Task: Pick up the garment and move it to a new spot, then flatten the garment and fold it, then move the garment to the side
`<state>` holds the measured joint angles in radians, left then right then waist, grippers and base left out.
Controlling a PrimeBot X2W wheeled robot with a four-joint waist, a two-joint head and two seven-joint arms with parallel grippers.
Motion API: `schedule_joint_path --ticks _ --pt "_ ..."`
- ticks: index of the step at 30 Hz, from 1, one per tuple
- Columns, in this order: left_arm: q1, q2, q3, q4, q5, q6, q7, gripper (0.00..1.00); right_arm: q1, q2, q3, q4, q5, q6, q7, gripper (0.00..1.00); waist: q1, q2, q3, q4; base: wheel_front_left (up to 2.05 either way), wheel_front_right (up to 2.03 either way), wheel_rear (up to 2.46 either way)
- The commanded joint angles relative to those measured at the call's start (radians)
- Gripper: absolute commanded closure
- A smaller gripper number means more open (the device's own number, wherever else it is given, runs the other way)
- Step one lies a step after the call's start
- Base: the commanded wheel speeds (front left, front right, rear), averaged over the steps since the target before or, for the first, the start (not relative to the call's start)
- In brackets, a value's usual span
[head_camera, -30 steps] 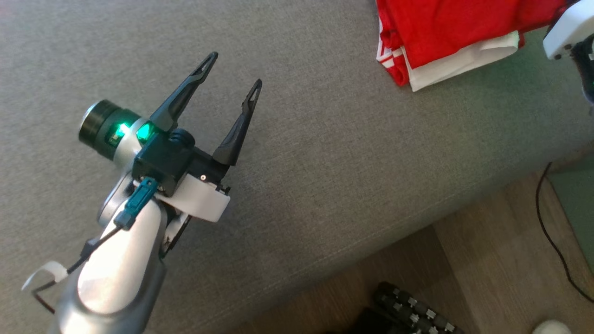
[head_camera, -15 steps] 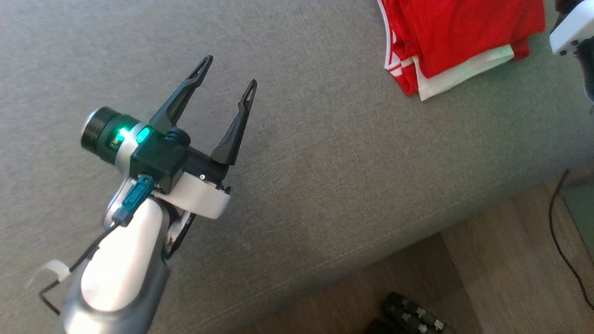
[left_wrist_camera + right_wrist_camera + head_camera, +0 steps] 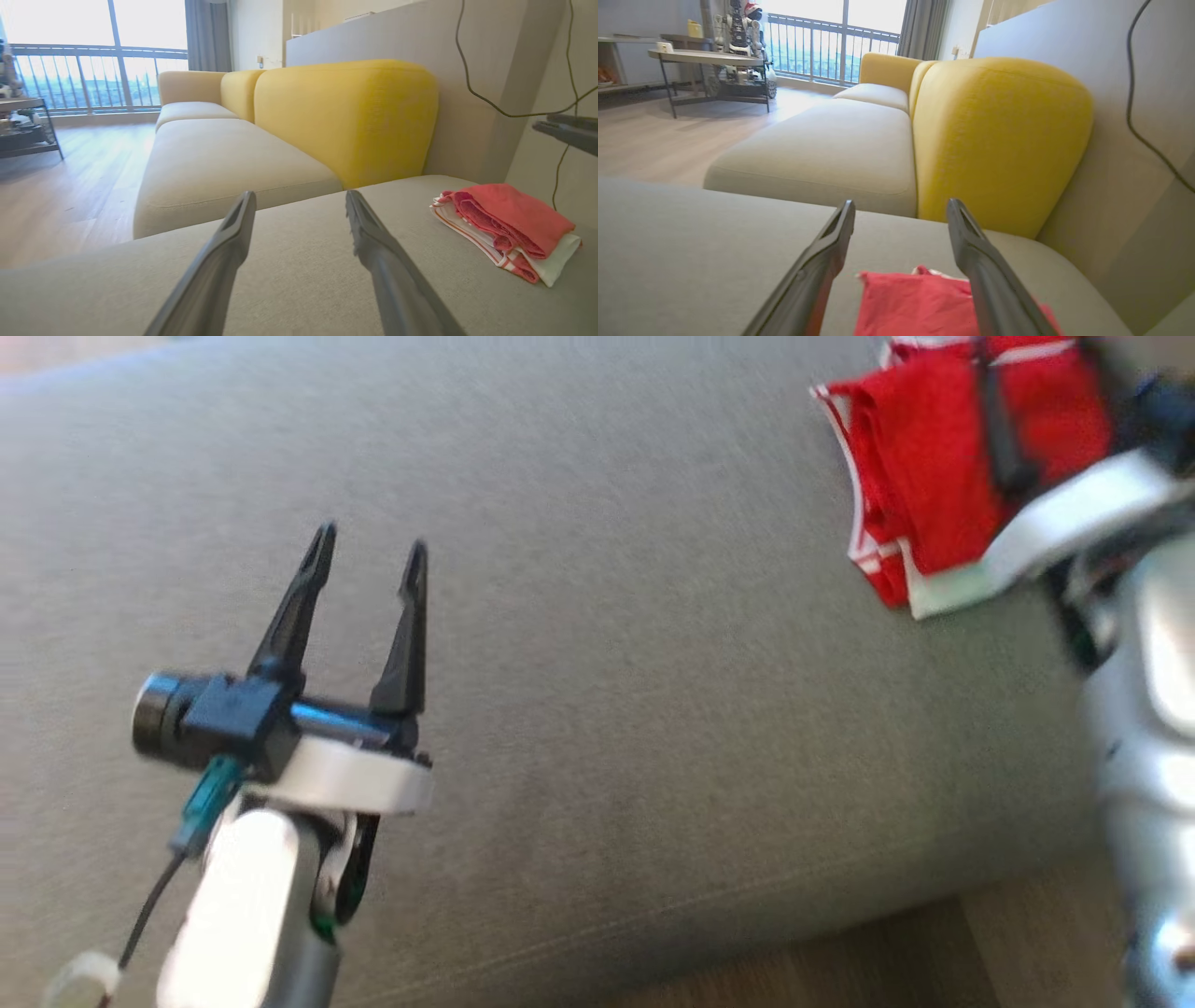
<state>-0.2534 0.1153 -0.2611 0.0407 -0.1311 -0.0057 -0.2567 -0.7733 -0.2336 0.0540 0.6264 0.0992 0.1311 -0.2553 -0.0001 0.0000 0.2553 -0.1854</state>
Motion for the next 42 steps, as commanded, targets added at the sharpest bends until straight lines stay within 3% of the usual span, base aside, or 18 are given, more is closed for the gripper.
schedule_joint_path --ticks 1,7,13,17,21,29,39,42 --pt "-0.001 0.003 0.041 -0.038 -0.004 0.006 -0.005 0.0 0.029 0.013 0.004 -0.041 -0.007 0.0 -0.006 0.0 0.0001 0.0 -0.068 0.062 0.0 0.0 0.0" --pt "0.098 -0.024 0.105 -0.053 -0.015 0.021 -0.005 0.0 0.206 0.105 -0.015 -0.152 -0.037 0.0 -0.006 0.0 0.0001 0.0 -0.147 0.11 0.0 0.0 0.0" --pt "0.195 -0.05 0.153 -0.038 -0.032 0.008 -0.005 0.0 0.363 0.166 -0.063 -0.234 -0.028 0.0 -0.006 0.0 0.0001 0.0 -0.207 0.138 0.0 0.0 0.0" --pt "0.25 -0.06 0.168 -0.015 -0.024 0.02 -0.005 0.0 0.481 0.181 -0.067 -0.316 -0.047 0.0 -0.006 0.0 0.0001 0.0 -0.238 0.153 0.0 0.0 0.0" --pt "0.284 -0.064 0.178 0.01 -0.028 0.033 -0.005 0.0 0.568 0.183 -0.085 -0.357 0.03 0.0 -0.006 0.0 0.0001 0.0 -0.249 0.166 0.0 0.0 0.0" --pt "0.322 -0.065 0.208 0.014 -0.039 0.082 -0.005 0.0 0.607 0.183 -0.067 -0.359 0.062 0.0 -0.006 0.0 0.0001 0.0 -0.257 0.164 0.0 0.0 0.0" --pt "0.33 -0.065 0.201 0.047 -0.045 0.066 -0.005 0.0 0.61 0.183 -0.066 -0.364 0.044 0.0 -0.006 0.0 0.0001 0.0 -0.259 0.156 0.0 0.0 0.0" --pt "0.332 -0.065 0.207 0.04 -0.011 0.079 -0.005 0.0 0.611 0.183 -0.065 -0.367 0.037 0.0 -0.006 0.0 0.0001 0.0 -0.26 0.155 0.0 0.0 0.0"
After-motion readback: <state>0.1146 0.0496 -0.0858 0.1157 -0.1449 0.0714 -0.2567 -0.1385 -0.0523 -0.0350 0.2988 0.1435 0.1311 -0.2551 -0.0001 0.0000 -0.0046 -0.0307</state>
